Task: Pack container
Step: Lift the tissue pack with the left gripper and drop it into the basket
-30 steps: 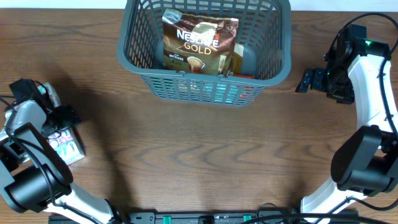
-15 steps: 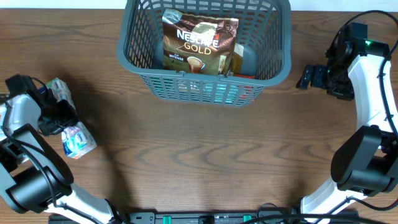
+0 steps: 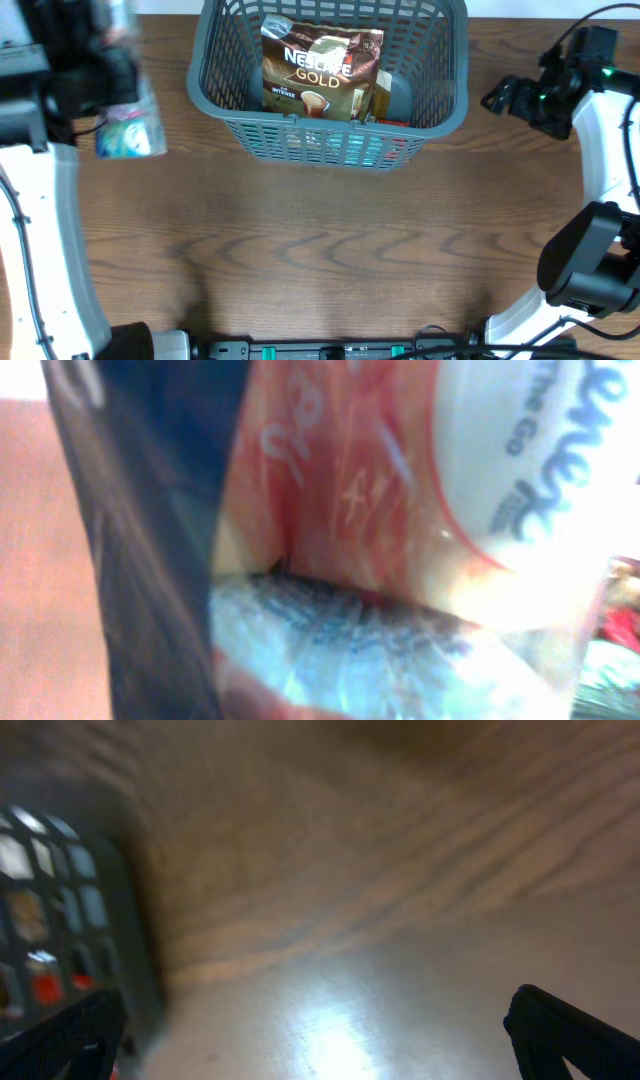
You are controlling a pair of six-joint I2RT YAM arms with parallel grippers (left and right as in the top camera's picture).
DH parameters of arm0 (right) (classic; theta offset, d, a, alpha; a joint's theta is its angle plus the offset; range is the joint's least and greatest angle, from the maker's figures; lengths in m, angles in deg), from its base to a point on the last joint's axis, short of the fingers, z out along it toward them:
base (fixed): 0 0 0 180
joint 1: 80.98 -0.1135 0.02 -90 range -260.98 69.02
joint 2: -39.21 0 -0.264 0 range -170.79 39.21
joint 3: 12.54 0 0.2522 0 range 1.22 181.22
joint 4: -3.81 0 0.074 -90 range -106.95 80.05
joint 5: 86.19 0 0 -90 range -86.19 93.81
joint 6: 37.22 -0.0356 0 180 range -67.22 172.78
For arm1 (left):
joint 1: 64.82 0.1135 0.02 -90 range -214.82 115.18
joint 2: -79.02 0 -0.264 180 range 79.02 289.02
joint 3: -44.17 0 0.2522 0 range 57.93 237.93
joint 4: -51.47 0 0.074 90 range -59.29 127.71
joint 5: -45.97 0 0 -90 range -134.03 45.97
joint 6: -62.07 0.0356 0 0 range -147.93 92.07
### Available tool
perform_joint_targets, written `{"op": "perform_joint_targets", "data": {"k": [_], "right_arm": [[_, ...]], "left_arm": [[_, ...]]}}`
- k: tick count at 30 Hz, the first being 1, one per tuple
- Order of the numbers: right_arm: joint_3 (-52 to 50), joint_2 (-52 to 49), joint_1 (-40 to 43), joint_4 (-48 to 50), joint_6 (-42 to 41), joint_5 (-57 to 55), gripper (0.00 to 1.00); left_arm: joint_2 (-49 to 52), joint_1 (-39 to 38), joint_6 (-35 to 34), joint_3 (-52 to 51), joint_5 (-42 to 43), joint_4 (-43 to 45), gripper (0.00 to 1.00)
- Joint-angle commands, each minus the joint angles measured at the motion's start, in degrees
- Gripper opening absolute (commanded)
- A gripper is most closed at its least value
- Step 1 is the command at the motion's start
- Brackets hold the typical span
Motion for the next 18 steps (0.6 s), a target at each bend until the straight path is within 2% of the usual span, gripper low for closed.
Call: {"op": "perform_joint_targets", "data": {"k": [1, 5, 10, 16, 18], "right_arm": [[-0.15, 0.07, 2.75, 1.25, -1.66, 9.33, 0.99], [-0.15, 0.07, 4.70, 1.29, -1.64, 11.52, 0.99], [-0.15, 0.07, 5.07, -0.94, -0.96, 11.50, 0.99], [-0.15, 0.07, 5.05, -2.86, -0.48, 11.47, 0.99], [-0.15, 0.07, 4.98, -3.87, -0.22, 11.47, 0.99]], "left_arm": [[0.96, -8.31, 11.69, 4.52, -0.79, 0.61, 0.06], [2.08, -18.73, 27.89, 4.96, -2.14, 4.96, 0.06], [6.14, -27.96, 47.56, 4.94, -2.43, 11.23, 0.06], [14.36, -34.01, 57.59, 4.94, -2.19, 22.38, 0.06], [17.49, -35.01, 58.03, 4.94, -2.19, 23.61, 0.06]]}}
